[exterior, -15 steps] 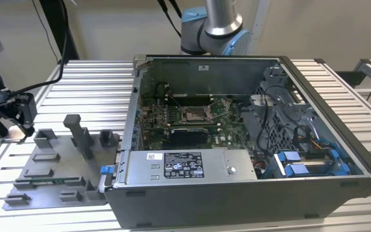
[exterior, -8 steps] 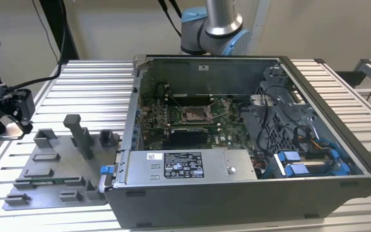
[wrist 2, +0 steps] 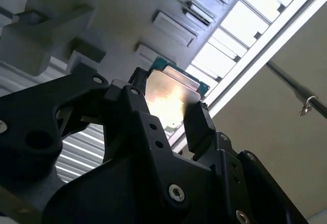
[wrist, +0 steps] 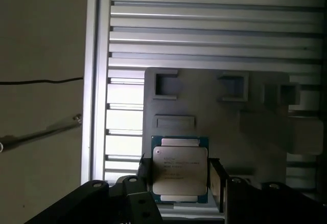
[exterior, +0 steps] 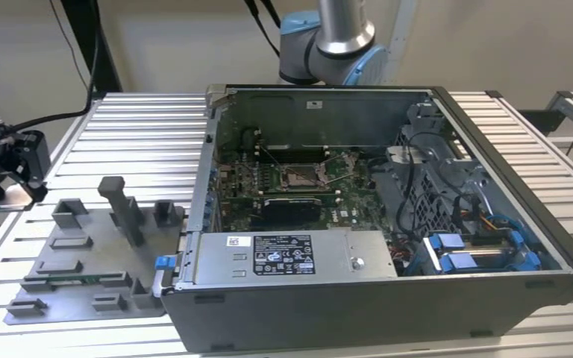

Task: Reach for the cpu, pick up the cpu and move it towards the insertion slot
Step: 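Pick up the cpu and move it towards the insertion slot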

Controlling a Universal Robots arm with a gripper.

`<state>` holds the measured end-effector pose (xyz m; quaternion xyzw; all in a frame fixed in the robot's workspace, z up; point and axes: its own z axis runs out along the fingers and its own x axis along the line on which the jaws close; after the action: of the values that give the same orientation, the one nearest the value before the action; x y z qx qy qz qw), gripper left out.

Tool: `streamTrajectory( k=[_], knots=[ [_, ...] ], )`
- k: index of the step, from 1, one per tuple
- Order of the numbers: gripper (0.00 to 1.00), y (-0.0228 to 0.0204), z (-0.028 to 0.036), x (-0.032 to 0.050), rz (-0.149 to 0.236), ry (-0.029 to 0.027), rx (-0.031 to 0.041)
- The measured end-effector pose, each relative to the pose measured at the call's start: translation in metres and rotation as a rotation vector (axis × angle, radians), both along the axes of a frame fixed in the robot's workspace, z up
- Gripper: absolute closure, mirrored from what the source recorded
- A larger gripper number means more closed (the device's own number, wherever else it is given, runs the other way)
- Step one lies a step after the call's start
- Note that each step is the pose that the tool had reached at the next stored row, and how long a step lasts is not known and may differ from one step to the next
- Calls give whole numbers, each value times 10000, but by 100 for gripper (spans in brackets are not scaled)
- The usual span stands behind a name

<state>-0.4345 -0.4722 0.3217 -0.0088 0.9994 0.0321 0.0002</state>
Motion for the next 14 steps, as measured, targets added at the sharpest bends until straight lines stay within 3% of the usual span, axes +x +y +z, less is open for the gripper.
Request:
streamTrajectory(
  k=[14],
  knots=[
    [100,0,187,0,0,-1,1]
  ],
)
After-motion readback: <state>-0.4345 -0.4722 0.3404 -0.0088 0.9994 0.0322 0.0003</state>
